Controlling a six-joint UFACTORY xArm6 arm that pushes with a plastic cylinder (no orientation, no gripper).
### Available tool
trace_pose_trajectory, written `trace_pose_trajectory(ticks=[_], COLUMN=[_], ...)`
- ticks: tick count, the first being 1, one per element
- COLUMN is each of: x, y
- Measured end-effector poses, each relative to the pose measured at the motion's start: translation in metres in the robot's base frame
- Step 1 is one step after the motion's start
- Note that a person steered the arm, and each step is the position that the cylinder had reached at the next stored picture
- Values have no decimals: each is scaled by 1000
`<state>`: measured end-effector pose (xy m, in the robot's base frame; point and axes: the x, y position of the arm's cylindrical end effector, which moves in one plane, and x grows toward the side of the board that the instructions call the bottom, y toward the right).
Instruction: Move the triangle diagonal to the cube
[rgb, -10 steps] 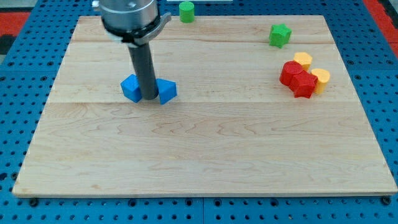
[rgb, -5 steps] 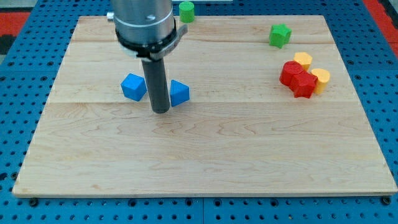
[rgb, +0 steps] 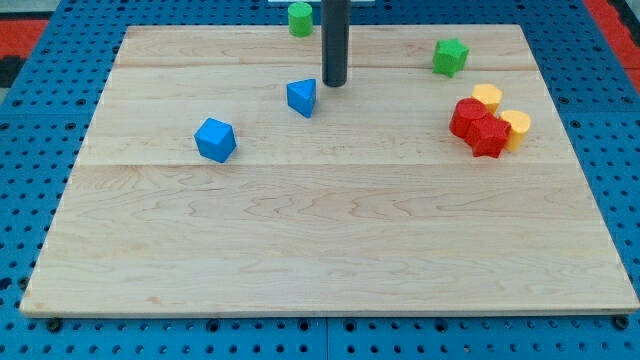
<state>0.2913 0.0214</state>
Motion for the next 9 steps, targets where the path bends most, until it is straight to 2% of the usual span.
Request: trace_pose_trajectory(ticks=[2,3,5,6,8,9], x=[64,68,4,-11,70,89], y=[20,5,-29,-33,-30,-31])
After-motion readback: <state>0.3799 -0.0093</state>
